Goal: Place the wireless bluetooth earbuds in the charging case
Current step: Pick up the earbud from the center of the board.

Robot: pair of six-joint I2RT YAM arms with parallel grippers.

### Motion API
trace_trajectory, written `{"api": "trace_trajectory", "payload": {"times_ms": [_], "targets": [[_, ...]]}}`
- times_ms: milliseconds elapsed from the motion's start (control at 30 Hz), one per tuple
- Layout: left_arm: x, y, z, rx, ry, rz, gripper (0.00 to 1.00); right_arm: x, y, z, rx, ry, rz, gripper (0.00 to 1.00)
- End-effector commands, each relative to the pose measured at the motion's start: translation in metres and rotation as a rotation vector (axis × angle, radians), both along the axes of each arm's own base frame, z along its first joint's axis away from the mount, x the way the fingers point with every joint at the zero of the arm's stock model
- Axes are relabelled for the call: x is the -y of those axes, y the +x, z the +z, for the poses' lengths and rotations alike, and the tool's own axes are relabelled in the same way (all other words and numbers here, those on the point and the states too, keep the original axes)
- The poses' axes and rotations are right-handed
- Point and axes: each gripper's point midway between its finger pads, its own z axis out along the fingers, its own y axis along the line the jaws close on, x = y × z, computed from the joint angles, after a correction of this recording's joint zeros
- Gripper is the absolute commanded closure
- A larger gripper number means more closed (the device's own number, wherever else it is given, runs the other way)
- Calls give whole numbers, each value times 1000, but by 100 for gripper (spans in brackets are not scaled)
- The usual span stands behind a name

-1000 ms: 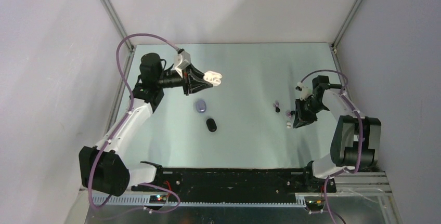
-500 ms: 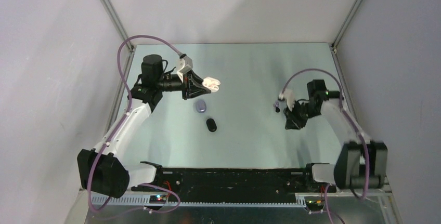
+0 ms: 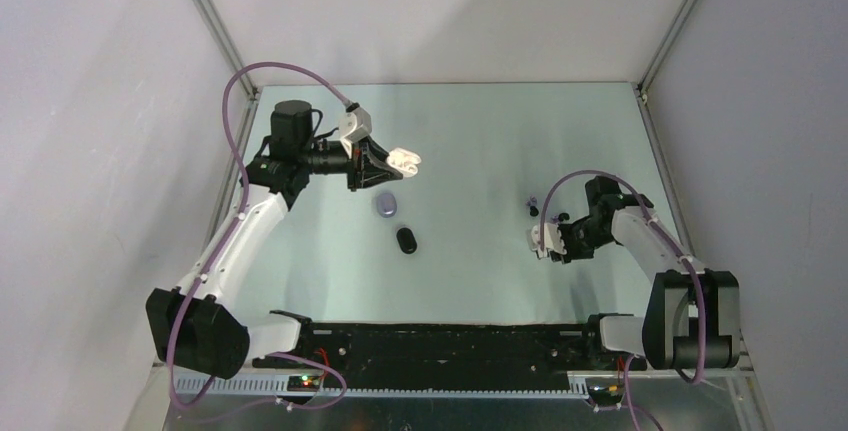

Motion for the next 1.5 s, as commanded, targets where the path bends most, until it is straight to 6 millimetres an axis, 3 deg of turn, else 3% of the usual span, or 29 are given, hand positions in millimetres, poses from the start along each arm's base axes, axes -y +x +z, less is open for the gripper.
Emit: {"api": "trace_trajectory", "payload": {"times_ms": [0,300,567,933,1067,1200,1400,1467], "targets": [[-3,2,11,57,1,7,100,9,13,-8,78,-56,97,75],[-3,1,10,54,3,10,100,11,33,-17,114,-97,59,74],[-3,1,9,56,1,12,100,13,36,-30,106,-149,61,73],[-5,1,7,55,0,21,100,3,42,-34,90,-162,-9,85],[-5,1,7,57,0,23,100,-22,45,-14,37,-93,-144,89],[-5,1,7,56,0,23,100,-60,46,10,-146,8,-470,90],[-4,2,7,55,-2,21,100,-92,60,13,-444,54,-902,89],[-5,2,8,60,-2,22,100,-101,66,16,-454,90,-931,88]]}}
